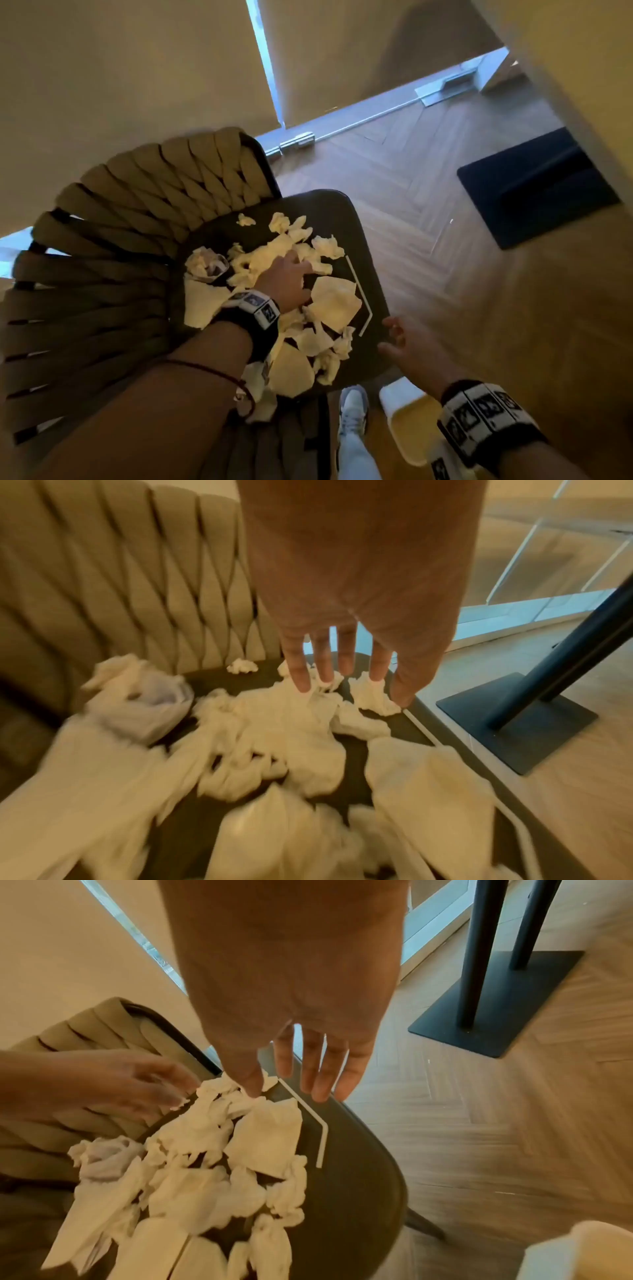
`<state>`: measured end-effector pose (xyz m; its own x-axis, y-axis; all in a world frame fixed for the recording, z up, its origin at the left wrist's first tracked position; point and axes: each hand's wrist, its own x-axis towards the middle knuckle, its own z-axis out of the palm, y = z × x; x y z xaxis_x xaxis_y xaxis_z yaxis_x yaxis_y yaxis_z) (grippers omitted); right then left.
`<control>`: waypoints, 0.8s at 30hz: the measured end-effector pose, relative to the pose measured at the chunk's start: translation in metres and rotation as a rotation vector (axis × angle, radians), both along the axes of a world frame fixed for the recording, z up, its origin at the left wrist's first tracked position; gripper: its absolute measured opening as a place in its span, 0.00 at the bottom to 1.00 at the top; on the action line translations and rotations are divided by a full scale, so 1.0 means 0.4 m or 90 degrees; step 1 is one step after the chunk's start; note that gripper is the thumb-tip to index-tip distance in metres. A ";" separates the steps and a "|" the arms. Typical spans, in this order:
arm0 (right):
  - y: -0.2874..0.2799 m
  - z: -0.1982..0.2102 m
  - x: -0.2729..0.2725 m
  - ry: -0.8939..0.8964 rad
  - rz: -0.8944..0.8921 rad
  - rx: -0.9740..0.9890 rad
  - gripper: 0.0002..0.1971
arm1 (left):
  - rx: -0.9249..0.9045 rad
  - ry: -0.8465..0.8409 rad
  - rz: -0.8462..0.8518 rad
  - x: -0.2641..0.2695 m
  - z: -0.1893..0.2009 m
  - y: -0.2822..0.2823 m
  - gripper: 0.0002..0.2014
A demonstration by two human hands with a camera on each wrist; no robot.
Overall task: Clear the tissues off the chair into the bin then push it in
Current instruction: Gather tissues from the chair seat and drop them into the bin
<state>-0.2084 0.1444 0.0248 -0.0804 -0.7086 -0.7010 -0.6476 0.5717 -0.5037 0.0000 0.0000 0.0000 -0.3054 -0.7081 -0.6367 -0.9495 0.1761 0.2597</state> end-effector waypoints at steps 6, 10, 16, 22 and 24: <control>-0.083 -0.114 0.042 -0.030 -0.061 -0.007 0.19 | -0.051 -0.080 -0.014 -0.040 -0.169 -0.215 0.46; -0.101 -0.163 0.072 -0.041 -0.088 -0.013 0.19 | -0.026 -0.093 0.042 -0.046 -0.249 -0.248 0.54; -0.191 -0.186 0.112 0.012 -0.048 -0.073 0.29 | -0.158 -0.046 0.011 -0.052 -0.315 -0.185 0.29; -0.343 -0.228 0.165 0.195 0.101 -0.199 0.38 | -0.194 0.098 0.035 0.035 -0.310 -0.205 0.15; -0.385 -0.252 0.187 0.234 0.157 -0.207 0.41 | -0.217 0.151 0.069 0.060 -0.274 -0.212 0.12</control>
